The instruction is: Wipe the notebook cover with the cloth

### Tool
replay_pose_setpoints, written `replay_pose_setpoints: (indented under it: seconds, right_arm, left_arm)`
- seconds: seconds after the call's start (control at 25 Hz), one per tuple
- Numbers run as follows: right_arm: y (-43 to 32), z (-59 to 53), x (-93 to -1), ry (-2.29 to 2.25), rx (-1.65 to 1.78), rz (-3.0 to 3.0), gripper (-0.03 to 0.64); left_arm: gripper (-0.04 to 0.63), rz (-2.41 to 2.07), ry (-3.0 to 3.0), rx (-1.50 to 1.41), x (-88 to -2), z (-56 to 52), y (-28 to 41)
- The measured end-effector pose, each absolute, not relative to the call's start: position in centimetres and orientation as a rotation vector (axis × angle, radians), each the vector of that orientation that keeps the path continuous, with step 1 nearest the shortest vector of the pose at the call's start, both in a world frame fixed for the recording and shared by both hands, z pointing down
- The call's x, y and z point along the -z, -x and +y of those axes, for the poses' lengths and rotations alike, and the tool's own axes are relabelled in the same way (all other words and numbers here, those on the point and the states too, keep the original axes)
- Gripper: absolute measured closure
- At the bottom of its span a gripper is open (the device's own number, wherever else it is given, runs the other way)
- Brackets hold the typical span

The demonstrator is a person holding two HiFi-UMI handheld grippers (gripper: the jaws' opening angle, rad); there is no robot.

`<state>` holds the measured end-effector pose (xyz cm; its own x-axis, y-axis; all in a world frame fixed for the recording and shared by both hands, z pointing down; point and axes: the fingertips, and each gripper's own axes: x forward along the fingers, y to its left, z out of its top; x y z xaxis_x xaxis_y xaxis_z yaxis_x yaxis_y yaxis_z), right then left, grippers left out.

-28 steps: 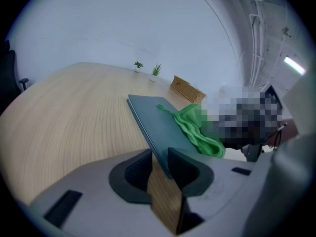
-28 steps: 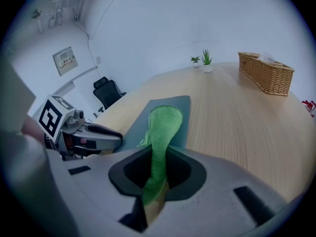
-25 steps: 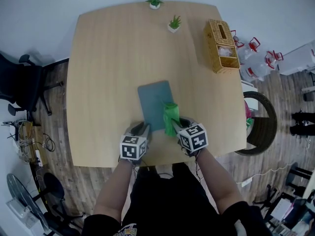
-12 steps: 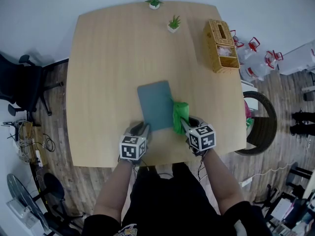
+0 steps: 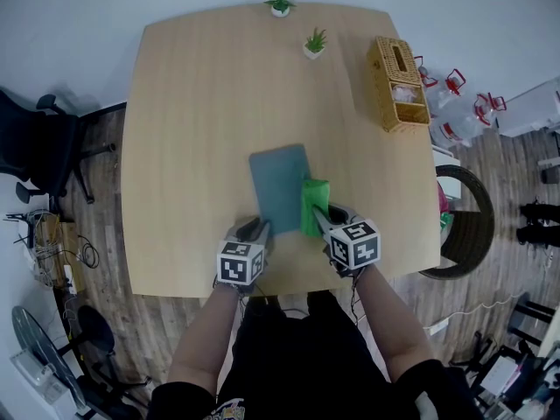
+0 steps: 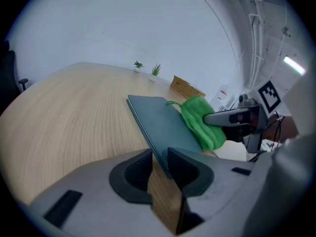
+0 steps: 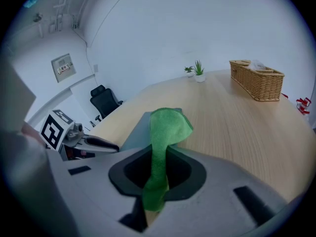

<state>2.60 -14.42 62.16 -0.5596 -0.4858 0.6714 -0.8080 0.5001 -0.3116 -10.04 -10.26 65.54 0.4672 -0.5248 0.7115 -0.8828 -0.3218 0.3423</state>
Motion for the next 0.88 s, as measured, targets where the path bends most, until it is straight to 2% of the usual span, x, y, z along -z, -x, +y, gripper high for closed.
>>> replay_pose_setpoints:
  seconds: [0.48,0.88]
  right_arm:
    - [5.8,-15.5,-61.2,-0.878,-0.824,-2.337,0.56]
    - [9.6,-15.2,-63.1,-0.784,-0.844,-2.312,0.56]
  left_arm:
    - [0.505,-1.154,-1.984,-0.631,-65.6,-10.3,10.0]
    - [0.505,-1.143,-1.981,-0.624,-65.7,-10.3,10.3]
